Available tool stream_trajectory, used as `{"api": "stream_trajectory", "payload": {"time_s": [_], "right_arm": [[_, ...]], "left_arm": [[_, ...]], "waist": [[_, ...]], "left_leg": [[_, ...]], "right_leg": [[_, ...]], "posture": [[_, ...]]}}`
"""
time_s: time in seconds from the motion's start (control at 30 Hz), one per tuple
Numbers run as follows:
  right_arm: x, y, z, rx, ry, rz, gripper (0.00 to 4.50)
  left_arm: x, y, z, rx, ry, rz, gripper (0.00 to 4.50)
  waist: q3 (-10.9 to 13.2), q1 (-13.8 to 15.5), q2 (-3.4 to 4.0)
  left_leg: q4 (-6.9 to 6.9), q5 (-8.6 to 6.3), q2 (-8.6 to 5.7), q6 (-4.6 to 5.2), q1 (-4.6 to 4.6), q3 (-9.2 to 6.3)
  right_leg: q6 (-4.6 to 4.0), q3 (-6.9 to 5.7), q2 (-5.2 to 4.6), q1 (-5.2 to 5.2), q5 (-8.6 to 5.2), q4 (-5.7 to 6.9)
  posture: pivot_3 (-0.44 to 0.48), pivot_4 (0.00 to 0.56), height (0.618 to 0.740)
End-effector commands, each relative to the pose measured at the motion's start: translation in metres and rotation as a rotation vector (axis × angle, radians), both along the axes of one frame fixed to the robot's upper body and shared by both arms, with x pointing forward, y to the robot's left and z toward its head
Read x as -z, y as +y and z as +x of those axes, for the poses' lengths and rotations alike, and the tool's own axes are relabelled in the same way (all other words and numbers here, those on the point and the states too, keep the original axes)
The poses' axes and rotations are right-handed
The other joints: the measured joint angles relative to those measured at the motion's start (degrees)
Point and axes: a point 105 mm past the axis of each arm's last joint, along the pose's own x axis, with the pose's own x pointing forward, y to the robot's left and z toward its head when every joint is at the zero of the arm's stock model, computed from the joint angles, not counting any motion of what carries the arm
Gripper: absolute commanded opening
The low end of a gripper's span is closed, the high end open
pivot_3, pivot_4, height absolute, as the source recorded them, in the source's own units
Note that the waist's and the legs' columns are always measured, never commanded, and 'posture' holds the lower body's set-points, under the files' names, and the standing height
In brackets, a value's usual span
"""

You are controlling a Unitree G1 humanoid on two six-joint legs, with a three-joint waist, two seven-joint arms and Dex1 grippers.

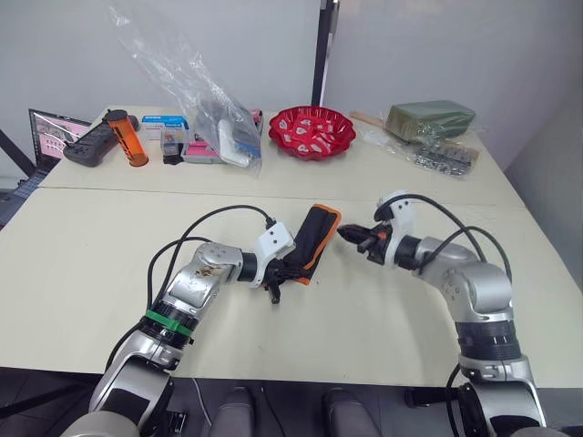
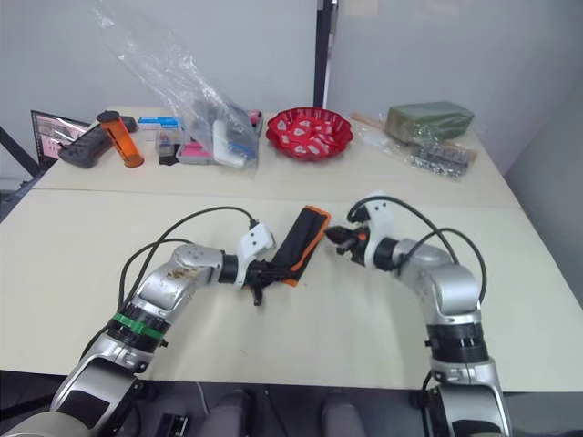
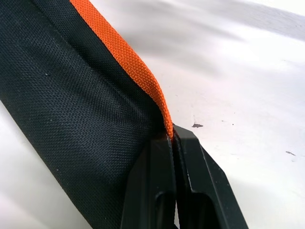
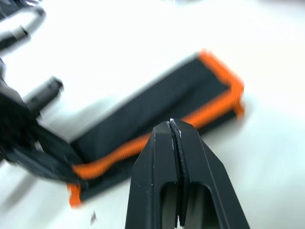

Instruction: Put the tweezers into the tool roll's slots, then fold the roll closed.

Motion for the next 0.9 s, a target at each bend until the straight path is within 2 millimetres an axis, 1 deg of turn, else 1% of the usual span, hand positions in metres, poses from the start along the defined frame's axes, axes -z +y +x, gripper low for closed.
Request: {"api": "stream_trajectory", "payload": {"time_s": [0.03, 0.13, 0.2, 0.3, 0.37, 0.43, 0.5, 0.6, 0.77, 0.83, 0.87, 0.9], "right_arm": [[-0.019, 0.017, 0.003, -0.078, -0.088, 0.048, 0.00], [-0.009, 0.030, 0.012, -0.112, -0.093, 0.002, 0.00], [0.008, 0.037, 0.022, -0.112, -0.055, -0.019, 0.00], [0.030, 0.043, 0.027, -0.126, -0.010, -0.044, 0.00], [0.046, 0.044, 0.028, -0.132, 0.026, -0.064, 0.00], [0.065, 0.041, 0.030, -0.129, 0.056, -0.120, 0.00], [0.078, 0.038, 0.032, -0.112, 0.081, -0.137, 0.00], [0.088, 0.034, 0.038, -0.083, 0.099, -0.144, 0.00], [0.096, 0.031, 0.049, -0.035, 0.110, -0.157, 0.00], [0.099, 0.028, 0.054, -0.011, 0.107, -0.186, 0.00], [0.100, 0.028, 0.055, -0.003, 0.103, -0.199, 0.00], [0.100, 0.027, 0.057, 0.002, 0.100, -0.206, 0.00]], "left_arm": [[0.033, 0.012, -0.004, -0.064, 0.079, 0.093, 0.03], [0.032, 0.012, -0.005, -0.070, 0.078, 0.092, 0.03], [0.031, 0.013, -0.006, -0.074, 0.076, 0.091, 0.03], [0.029, 0.014, -0.007, -0.083, 0.072, 0.091, 0.03], [0.028, 0.015, -0.007, -0.090, 0.070, 0.090, 0.03], [0.027, 0.017, -0.006, -0.100, 0.067, 0.087, 0.03], [0.025, 0.018, -0.007, -0.106, 0.064, 0.085, 0.03], [0.022, 0.018, -0.009, -0.109, 0.059, 0.073, 0.03], [0.011, 0.018, -0.012, -0.120, 0.043, 0.034, 0.03], [0.003, 0.019, -0.014, -0.131, 0.043, -0.002, 0.63], [0.000, 0.020, -0.016, -0.131, 0.043, -0.015, 0.82], [-0.002, 0.021, -0.017, -0.131, 0.043, -0.022, 1.17]], "waist": [[-0.01, -0.09, 0.02], [-0.03, -0.20, 0.05], [-0.03, -0.30, 0.05], [-0.03, -0.22, 0.05], [-0.03, -0.31, 0.05], [-0.06, -0.52, 0.09], [-0.09, -0.67, 0.10], [-0.13, -1.26, 0.12], [-0.13, -2.04, 0.12], [-0.14, -2.19, 0.13], [-0.14, -2.23, 0.14], [-0.14, -2.30, 0.14]], "left_leg": [[0.00, 0.00, 0.00, 0.00, 0.00, 0.00], [0.00, 0.01, 0.00, 0.01, 0.01, 0.00], [-0.02, 0.01, 0.00, 0.01, 0.02, 0.00], [-0.03, 0.01, 0.00, 0.02, 0.02, 0.00], [-0.06, 0.01, 0.00, 0.02, 0.00, 0.00], [-0.08, 0.01, 0.00, 0.02, 0.03, 0.00], [-0.10, 0.01, 0.00, 0.02, 0.15, 0.00], [-0.12, 0.01, 0.01, 0.01, 0.34, 0.00], [-0.19, 0.00, 0.01, 0.01, 0.85, 0.00], [-0.21, 0.00, 0.02, 0.01, 0.89, 0.00], [-0.22, 0.00, 0.03, 0.01, 0.90, 0.00], [-0.22, 0.00, 0.02, 0.01, 0.89, 0.00]], "right_leg": [[0.00, 0.00, 0.00, 0.01, 0.00, 0.00], [0.01, 0.00, 0.00, 0.01, 0.00, 0.01], [0.01, 0.00, 0.01, 0.01, 0.01, 0.02], [0.01, 0.00, 0.01, 0.00, 0.01, 0.02], [0.01, 0.00, 0.01, -0.01, 0.01, 0.02], [0.01, 0.00, 0.01, -0.01, 0.01, 0.02], [0.01, 0.01, 0.02, 0.06, 0.01, 0.04], [0.01, 0.01, 0.02, 0.20, 0.00, 0.05], [-0.06, 0.02, 0.03, 0.65, -0.04, 0.05], [-0.09, 0.02, 0.03, 0.69, -0.05, 0.05], [-0.10, 0.02, 0.03, 0.70, -0.06, 0.05], [-0.09, 0.02, 0.03, 0.71, -0.06, 0.05]], "posture": [[0.000, 0.150, 0.740], [0.000, 0.150, 0.740], [0.000, 0.150, 0.740], [0.000, 0.150, 0.740], [0.000, 0.150, 0.740], [0.000, 0.150, 0.740], [0.000, 0.150, 0.740], [0.000, 0.150, 0.740], [0.000, 0.150, 0.740], [0.000, 0.150, 0.740], [0.000, 0.150, 0.740], [0.000, 0.150, 0.740]]}}
